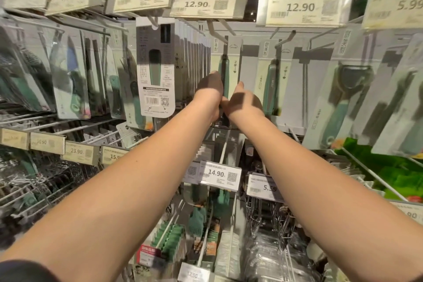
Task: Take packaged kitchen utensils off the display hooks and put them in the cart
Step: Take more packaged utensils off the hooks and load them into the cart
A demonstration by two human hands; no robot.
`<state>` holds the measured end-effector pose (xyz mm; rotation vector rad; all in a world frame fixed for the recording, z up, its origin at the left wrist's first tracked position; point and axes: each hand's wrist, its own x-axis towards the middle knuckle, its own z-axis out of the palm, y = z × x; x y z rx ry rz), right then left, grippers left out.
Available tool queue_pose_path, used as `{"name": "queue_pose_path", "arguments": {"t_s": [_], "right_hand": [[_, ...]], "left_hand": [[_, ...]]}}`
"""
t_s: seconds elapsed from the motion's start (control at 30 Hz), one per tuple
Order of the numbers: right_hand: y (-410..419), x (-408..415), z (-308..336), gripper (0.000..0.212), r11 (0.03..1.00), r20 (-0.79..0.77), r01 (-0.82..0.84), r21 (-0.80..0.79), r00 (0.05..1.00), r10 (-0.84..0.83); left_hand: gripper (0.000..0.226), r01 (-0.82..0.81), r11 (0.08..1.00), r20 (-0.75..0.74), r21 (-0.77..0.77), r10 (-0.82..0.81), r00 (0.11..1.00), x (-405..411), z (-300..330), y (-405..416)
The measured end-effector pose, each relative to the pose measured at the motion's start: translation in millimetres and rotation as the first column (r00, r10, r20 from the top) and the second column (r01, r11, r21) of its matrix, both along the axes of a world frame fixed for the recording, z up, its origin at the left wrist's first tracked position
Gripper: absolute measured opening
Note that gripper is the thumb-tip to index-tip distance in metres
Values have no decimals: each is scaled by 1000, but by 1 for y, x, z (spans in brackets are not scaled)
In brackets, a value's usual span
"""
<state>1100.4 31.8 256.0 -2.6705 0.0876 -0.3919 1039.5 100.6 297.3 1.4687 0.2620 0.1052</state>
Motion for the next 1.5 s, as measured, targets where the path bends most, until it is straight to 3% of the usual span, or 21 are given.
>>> {"name": "queue_pose_path", "arguments": {"t_s": [0.17, 0.27, 0.37, 0.5, 0.63, 0.77, 0.9, 1.13, 1.3, 1.4, 1.5], "right_hand": [[-12, -8, 2, 76, 998, -56, -43, 43, 997, 46], [-20, -25, -1, 71, 995, -114, -85, -57, 990, 78], [-25, -48, -4, 68, 987, -5, -78, -142, 997, 78], [-26, -90, -6, 42, 988, 103, -131, -77, 985, 139], [-6, -146, -23, 33, 959, 207, -268, -90, 937, 281], [36, -197, -60, 29, 901, 169, -422, -103, 885, 433], [98, -243, -118, 35, 800, -6, -580, -151, 810, 586], [214, -315, -234, 41, 589, -301, -804, -83, 584, 754], [280, -365, -300, 40, 442, -494, -897, 23, 374, 785], [311, -377, -337, 62, 395, -549, -914, 98, 281, 787], [348, -379, -360, 43, 313, -637, -944, 103, 179, 750]], "left_hand": [[51, 19, 996, -17, 89, -18, 1000, -4, -2, -2], [52, 6, 986, -24, 166, -2, 1000, -10, -5, 2], [48, -14, 956, 95, 291, -14, 995, -24, -19, 9], [47, -46, 907, 295, 419, -88, 951, -78, -39, 31], [15, -40, 905, 342, 423, -118, 932, -140, -67, 81], [14, -92, 899, 246, 429, -18, 969, -200, -111, 153], [8, -114, 793, 78, 599, 84, 993, -261, -169, 225], [18, -63, 675, -212, 735, 317, 924, -381, -287, 340], [17, 5, 678, -399, 735, 427, 811, -453, -356, 385], [17, 1, 703, -452, 711, 457, 766, -475, -386, 406], [21, 4, 757, -515, 653, 440, 736, -484, -409, 431]]}}
